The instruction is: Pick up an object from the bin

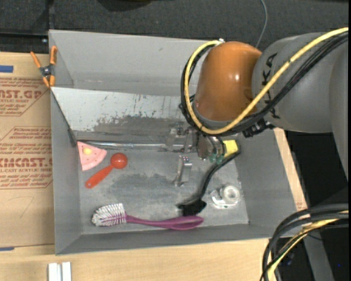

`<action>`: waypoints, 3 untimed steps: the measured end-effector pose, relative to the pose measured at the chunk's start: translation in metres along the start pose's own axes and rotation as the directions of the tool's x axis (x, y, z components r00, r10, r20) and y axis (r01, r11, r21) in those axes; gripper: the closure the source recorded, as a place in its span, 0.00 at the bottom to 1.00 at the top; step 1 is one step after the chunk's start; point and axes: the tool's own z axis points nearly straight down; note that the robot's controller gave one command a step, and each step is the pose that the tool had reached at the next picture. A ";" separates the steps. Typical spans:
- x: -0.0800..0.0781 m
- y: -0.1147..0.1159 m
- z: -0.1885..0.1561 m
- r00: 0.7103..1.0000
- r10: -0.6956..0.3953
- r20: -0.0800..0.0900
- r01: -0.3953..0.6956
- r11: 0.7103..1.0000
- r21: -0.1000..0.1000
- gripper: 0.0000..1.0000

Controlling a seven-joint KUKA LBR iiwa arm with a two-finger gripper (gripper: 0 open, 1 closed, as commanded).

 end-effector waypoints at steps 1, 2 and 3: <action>0.000 0.000 0.000 1.000 0.000 0.000 0.000 1.000 0.000 0.00; 0.084 -0.004 0.053 0.991 -0.137 -0.008 0.137 0.991 0.000 0.00; 0.076 0.009 0.056 0.991 -0.133 0.000 0.133 0.991 0.001 0.00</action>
Offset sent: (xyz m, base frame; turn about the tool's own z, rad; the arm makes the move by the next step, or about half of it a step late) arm -0.0808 -0.0042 -0.0508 -0.1361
